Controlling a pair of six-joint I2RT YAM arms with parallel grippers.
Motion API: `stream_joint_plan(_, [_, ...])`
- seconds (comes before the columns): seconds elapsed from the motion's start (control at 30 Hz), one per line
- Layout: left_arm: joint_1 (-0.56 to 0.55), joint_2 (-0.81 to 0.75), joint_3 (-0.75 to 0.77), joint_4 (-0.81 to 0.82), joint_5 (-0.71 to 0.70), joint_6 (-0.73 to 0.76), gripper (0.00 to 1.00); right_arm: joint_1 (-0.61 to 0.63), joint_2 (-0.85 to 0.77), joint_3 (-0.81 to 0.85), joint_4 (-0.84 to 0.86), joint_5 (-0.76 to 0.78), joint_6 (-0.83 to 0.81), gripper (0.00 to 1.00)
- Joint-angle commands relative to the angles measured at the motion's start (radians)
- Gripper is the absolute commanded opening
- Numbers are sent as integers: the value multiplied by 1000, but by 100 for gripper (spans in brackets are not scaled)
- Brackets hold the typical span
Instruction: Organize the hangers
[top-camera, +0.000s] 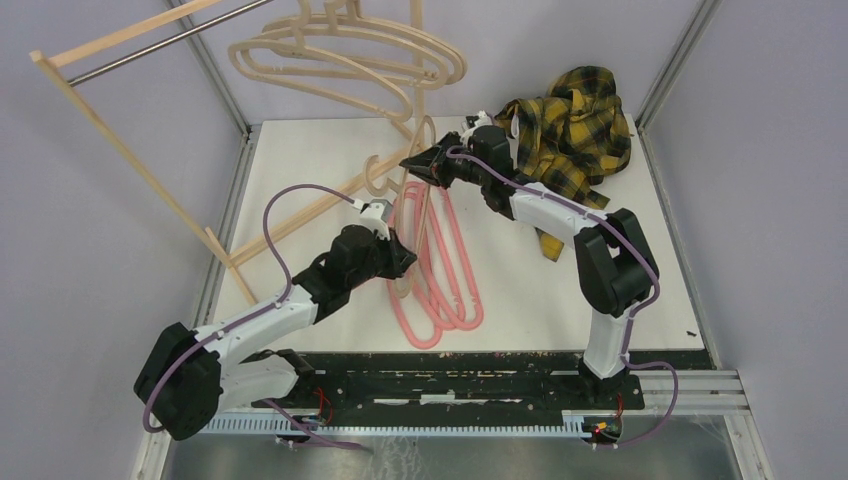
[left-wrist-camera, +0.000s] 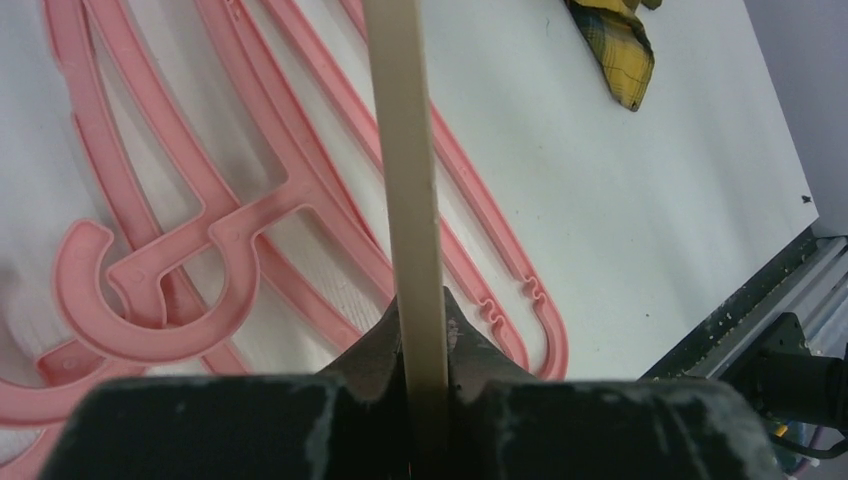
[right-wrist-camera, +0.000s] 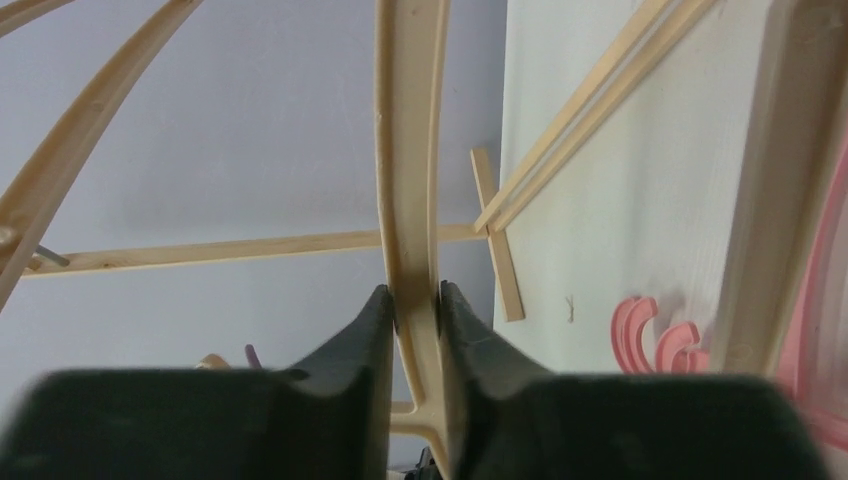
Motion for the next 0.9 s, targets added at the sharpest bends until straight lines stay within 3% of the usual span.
stream_joint_plan(0.0, [-12, -63, 21, -130, -121, -63, 3, -16, -53, -2, -72, -71, -26, 37])
stream_joint_plan(0.1, [-12, -107, 55, -274, -265, -92, 3, -56, -131, -69, -235, -5, -195, 57])
stream_joint_plan(0.17, [-11, -137, 73, -345, -326, -111, 3, -89, -198, -116, -334, 61, -293, 65])
stream_joint_plan(0.37, [-11, -249, 43, -453, -488, -215, 3, -163, -413, -203, -575, 299, -542, 76])
stream_joint_plan(0.53, [-11, -313, 67, -564, -613, -244, 3, -174, -518, -226, -681, 421, -652, 79])
stream_joint_plan(0.7, [-9, -241, 216, -693, -813, -182, 3, -177, -535, -252, -680, 405, -663, 79])
stream_joint_plan(0.87, [22, -190, 377, -700, -925, -94, 3, -181, -532, -267, -683, 374, -663, 79])
